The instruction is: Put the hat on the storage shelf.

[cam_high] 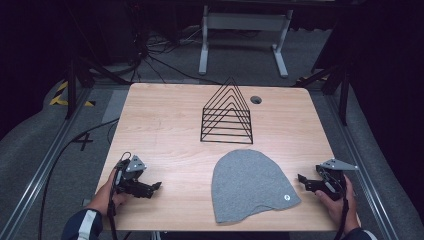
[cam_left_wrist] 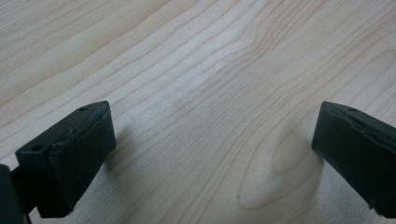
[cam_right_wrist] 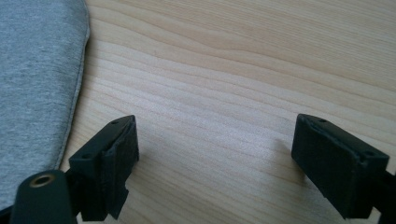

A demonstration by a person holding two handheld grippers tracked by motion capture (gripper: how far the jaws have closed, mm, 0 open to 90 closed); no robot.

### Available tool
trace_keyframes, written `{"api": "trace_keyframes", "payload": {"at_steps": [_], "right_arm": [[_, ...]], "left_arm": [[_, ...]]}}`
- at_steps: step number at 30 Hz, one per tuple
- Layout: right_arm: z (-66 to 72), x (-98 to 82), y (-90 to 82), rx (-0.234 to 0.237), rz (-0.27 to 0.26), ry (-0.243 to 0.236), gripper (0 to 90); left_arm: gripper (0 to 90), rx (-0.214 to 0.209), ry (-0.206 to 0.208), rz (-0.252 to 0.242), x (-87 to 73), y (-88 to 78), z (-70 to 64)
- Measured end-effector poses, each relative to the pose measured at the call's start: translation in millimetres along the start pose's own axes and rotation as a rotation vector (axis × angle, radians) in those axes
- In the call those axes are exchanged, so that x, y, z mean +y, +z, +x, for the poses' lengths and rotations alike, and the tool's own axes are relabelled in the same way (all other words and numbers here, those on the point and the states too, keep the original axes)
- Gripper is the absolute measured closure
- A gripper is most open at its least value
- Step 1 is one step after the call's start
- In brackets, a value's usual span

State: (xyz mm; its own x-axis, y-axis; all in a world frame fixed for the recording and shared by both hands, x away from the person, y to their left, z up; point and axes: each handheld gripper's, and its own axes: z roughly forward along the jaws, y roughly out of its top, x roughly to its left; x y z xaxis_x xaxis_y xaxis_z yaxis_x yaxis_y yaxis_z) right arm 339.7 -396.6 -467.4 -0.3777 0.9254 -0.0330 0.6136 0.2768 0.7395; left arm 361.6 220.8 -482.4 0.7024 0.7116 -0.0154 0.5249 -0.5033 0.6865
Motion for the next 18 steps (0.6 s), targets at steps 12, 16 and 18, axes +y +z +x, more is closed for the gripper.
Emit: {"api": "trace_keyframes", "payload": {"at_steps": [12, 16, 18], "right_arm": [[0.5, 0.9, 0.4, 0.002, 0.002, 0.004, 15.0], [-0.3, 2.3, 0.2, 0.03, 0.005, -0.022, 18.6], [-2.5, 8.5, 0.0, 0.045, 0.053, -0.046, 23.4]], "left_arm": [[18.1, -0.046, 0.083, 0.023, 4.4, -6.9, -7.2], [18.4, -0.072, 0.108, 0.047, 11.6, -3.3, -10.8], [20.5, -0.075, 0.109, 0.058, 18.8, -0.3, -16.7]]}}
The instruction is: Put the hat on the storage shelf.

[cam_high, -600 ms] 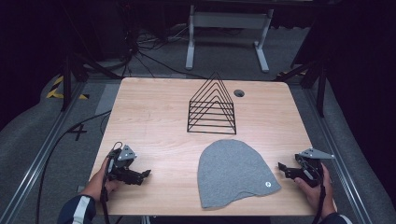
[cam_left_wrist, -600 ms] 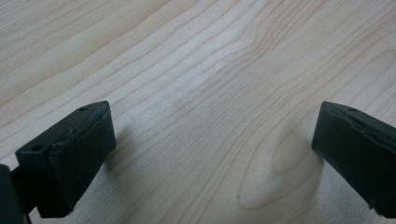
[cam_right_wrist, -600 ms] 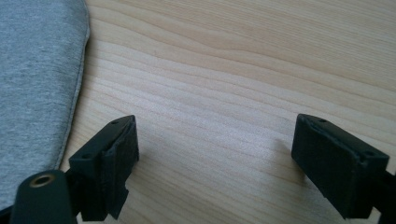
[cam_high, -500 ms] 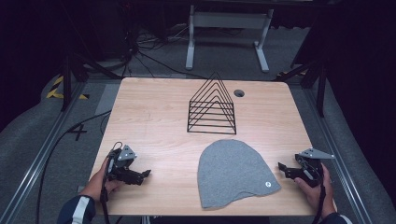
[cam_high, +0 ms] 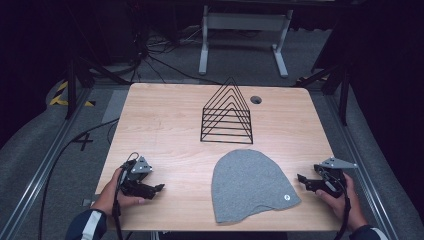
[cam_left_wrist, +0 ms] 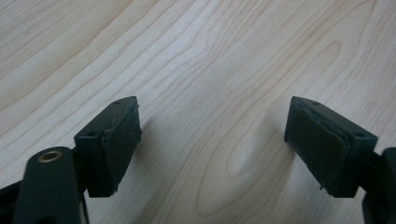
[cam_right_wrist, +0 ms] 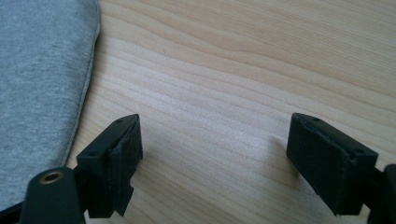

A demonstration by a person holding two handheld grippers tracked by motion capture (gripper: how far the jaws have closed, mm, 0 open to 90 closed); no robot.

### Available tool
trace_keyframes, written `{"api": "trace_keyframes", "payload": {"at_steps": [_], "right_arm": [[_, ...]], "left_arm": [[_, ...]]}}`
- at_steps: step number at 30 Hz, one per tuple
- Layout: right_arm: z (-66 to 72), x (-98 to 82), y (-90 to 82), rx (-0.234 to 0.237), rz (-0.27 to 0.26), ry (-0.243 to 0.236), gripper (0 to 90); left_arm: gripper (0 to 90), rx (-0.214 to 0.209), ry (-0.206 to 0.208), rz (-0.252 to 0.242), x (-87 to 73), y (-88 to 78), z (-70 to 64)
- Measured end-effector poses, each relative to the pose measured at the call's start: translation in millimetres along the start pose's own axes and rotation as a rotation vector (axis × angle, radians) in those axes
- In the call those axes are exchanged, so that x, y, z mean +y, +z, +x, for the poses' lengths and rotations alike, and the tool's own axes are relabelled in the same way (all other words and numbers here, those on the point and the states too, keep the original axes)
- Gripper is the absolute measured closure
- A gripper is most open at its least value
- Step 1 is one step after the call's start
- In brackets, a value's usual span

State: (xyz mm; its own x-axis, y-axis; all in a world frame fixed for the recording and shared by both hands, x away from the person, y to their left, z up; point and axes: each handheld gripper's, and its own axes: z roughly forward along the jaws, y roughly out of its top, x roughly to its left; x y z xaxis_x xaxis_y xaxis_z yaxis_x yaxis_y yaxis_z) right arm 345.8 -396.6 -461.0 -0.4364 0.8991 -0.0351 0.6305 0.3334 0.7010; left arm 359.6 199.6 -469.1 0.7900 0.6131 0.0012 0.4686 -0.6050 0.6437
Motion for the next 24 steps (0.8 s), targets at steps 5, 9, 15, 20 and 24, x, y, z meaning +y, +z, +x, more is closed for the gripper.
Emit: {"api": "trace_keyframes", "payload": {"at_steps": [5, 9, 15, 20, 24], "right_arm": [[5.1, 20.5, -2.7, 0.131, 0.018, -0.096, 34.7], [23.2, 37.6, -1.8, 0.154, 0.004, -0.2, 43.7], [43.5, 56.9, 10.4, 0.206, 0.003, -0.286, 57.7], [51.7, 63.2, 29.1, 0.246, 0.014, -0.306, 66.1], [58.0, 58.2, 35.4, 0.249, 0.039, -0.333, 67.7]], "left_arm": [[25.2, -0.056, 0.013, -0.1, 30.5, 2.5, -18.8], [25.5, -0.101, 0.064, -0.127, 54.9, 12.8, -39.7], [26.5, -0.149, 0.16, -0.108, 83.0, 37.6, -78.1], [27.3, -0.174, 0.257, -0.07, 100.8, 65.8, -108.9], [25.5, -0.167, 0.273, -0.031, 105.1, 82.5, -114.7]]}}
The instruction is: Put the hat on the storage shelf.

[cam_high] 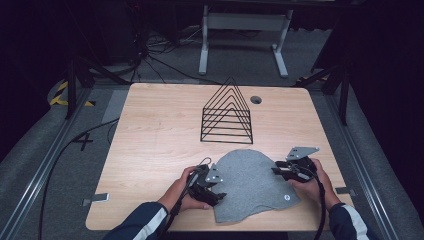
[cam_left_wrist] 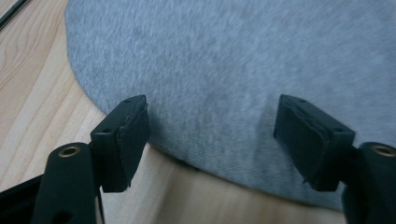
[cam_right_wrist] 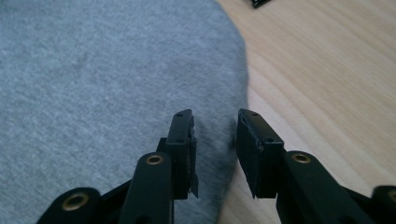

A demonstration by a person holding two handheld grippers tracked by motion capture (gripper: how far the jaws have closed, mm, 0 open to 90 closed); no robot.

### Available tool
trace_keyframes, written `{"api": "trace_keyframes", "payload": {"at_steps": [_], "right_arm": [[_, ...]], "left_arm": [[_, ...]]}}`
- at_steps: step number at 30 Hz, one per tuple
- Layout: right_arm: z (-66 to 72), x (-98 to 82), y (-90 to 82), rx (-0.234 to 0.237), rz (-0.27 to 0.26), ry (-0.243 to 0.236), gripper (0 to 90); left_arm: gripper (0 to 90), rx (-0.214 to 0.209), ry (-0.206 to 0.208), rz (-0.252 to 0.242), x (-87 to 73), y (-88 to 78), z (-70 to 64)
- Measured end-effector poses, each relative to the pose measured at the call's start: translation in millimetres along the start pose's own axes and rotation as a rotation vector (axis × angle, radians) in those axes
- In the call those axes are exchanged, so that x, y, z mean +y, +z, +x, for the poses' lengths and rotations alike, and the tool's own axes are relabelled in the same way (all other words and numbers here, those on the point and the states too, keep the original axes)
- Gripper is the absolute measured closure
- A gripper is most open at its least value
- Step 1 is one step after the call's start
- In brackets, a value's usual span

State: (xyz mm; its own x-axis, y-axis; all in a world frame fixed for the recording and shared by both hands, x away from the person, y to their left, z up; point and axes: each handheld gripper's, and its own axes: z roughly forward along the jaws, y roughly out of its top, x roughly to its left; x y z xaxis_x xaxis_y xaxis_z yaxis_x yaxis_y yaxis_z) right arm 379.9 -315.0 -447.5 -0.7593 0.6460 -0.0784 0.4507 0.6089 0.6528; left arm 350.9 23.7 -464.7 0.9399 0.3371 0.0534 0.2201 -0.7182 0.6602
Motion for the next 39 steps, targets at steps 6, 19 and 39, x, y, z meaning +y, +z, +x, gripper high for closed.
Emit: {"api": "trace_keyframes", "payload": {"at_steps": [6, 19, 39], "right_arm": [[7.7, -1.1, 3.4, 0.026, 0.0, 0.002, 66.1], [47.4, 14.0, 13.1, 0.058, 0.014, -0.043, 59.2], [37.8, 43.9, 40.0, 0.007, 0.037, 0.046, 21.8]], "left_arm": [[23.8, 0.014, -0.027, 0.025, -8.0, -7.4, 13.2], [21.2, 0.039, -0.099, 0.067, -39.8, -35.0, 44.2], [11.8, 0.052, -0.19, 0.035, -23.1, -12.3, 63.4]]}}
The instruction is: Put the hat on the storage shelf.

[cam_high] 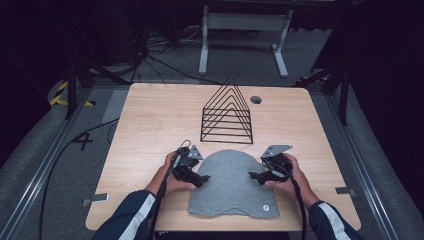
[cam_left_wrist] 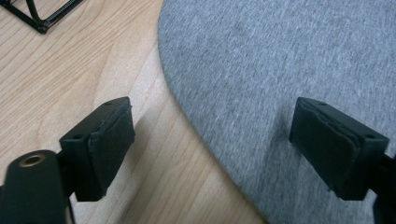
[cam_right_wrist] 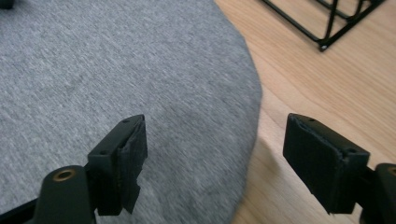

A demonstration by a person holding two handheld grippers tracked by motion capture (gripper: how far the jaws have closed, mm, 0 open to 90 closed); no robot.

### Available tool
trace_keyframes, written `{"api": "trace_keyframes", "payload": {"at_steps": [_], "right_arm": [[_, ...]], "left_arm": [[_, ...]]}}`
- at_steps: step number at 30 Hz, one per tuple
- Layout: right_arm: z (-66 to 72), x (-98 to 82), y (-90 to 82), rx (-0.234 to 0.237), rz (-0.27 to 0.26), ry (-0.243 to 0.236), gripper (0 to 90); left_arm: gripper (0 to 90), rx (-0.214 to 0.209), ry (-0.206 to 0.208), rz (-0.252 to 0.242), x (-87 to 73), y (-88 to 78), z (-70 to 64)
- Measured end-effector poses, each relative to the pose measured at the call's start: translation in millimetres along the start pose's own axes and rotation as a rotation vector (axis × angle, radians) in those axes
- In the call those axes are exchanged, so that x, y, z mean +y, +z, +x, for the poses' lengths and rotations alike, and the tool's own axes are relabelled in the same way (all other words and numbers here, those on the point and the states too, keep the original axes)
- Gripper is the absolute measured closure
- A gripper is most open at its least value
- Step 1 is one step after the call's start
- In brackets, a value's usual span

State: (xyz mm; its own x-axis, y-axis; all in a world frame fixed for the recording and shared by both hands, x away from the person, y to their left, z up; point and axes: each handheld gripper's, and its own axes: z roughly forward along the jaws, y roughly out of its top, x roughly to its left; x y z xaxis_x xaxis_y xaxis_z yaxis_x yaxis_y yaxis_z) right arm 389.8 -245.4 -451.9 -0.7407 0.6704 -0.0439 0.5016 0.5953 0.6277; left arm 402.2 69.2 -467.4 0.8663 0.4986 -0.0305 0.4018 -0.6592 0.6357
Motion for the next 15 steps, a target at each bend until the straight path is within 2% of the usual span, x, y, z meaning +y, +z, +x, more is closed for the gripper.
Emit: {"api": "trace_keyframes", "payload": {"at_steps": [1, 3, 6, 9, 11, 12, 14, 15], "right_arm": [[1.4, 0.3, 3.2, 0.01, 0.018, 0.005, 20.1], [3.5, 0.5, 6.4, 0.02, 0.015, 0.02, 19.0], [6.1, 1.4, 4.2, 0.034, 0.02, 0.002, 28.1], [9.1, 2.3, 2.1, 0.042, 0.025, -0.005, 39.5], [11.1, 3.1, 0.8, 0.056, 0.024, -0.011, 49.9], [11.2, 3.7, 0.4, 0.061, 0.022, -0.009, 57.3], [10.7, 3.7, 0.5, 0.062, 0.019, -0.007, 59.6], [10.1, 3.8, 0.7, 0.066, 0.015, -0.002, 62.4]], "left_arm": [[11.8, -0.004, 0.012, 0.002, 0.1, 0.4, -1.0], [11.8, -0.004, 0.011, -0.001, 0.5, 0.9, -4.1], [19.5, -0.014, 0.024, 0.006, 1.7, -1.1, -6.7], [20.6, -0.011, 0.013, 0.005, 2.5, -0.9, -7.6], [28.6, -0.015, 0.019, 0.006, 4.1, -2.0, -7.8], [36.9, -0.022, 0.026, 0.006, 5.4, -2.8, -7.8], [43.7, -0.029, 0.022, 0.01, 6.4, -2.8, -7.9], [43.7, -0.032, 0.031, 0.01, 8.4, -2.4, -6.6]]}}
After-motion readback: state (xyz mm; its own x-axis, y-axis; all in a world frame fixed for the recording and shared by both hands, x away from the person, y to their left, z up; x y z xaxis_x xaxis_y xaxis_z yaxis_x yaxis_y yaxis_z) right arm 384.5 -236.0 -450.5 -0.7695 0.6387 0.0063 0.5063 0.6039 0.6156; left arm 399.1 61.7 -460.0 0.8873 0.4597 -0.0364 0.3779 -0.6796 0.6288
